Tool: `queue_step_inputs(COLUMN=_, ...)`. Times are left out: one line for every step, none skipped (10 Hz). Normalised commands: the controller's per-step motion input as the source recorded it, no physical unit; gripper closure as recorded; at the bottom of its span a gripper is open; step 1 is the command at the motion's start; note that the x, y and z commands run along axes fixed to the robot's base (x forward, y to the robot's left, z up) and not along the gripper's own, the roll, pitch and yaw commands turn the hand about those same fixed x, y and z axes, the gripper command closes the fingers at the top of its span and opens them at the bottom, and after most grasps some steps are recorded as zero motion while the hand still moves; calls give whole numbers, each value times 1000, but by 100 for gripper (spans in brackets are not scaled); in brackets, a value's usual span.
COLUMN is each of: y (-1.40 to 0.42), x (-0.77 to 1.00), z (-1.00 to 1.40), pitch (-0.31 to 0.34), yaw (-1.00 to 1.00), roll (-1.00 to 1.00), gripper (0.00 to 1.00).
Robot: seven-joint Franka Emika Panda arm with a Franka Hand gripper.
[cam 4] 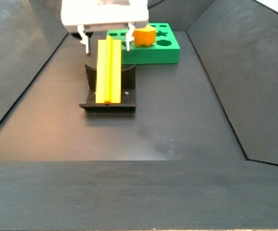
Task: Pick up the star object. Move up. Place the star object on the fixture. Regrasp the star object. Move to above the board. Insert the star object.
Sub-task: Regrasp the star object, then move to above the board.
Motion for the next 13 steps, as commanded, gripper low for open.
queue_step_inputs(y=0, x=0, z=0, pitch=0, yaw=0, roll=0, gripper=100)
queue_step_inputs(y=189, x=23, z=1000, pitch=-310, yaw=277, roll=177, gripper=100)
queue_step_inputs(y=185, x=23, z=1000, pitch=-317, yaw=264, roll=162, gripper=100)
queue_step_inputs(y=171, x=16, z=1000, pitch=-331, yaw=177, roll=121, gripper=100)
queue_step_inputs(y=160, x=6, z=1000, pitch=-338, yaw=50, roll=73, gripper=100)
queue_step_inputs(y=157, x=-2, z=1000, pitch=-329, yaw=-24, roll=43, gripper=100)
queue_step_inputs(y=153, x=-13, z=1000, pitch=-309, yaw=-90, roll=24, gripper=100)
queue_step_inputs(y=146, x=-24, z=1000, pitch=-269, yaw=-162, roll=11, gripper=100)
queue_step_inputs(y=145, x=-29, z=1000, pitch=-232, yaw=-214, roll=-3, gripper=100)
queue_step_inputs(y=146, x=-37, z=1000, pitch=-180, yaw=-261, roll=-22, gripper=100)
queue_step_inputs(y=147, x=-44, z=1000, pitch=-152, yaw=-275, roll=-29, gripper=100)
queue_step_inputs(y=138, x=-60, z=937, pitch=-97, yaw=-278, roll=-40, gripper=100)
queue_step_inputs(y=106, x=-60, z=714, pitch=-53, yaw=-269, roll=-48, gripper=100)
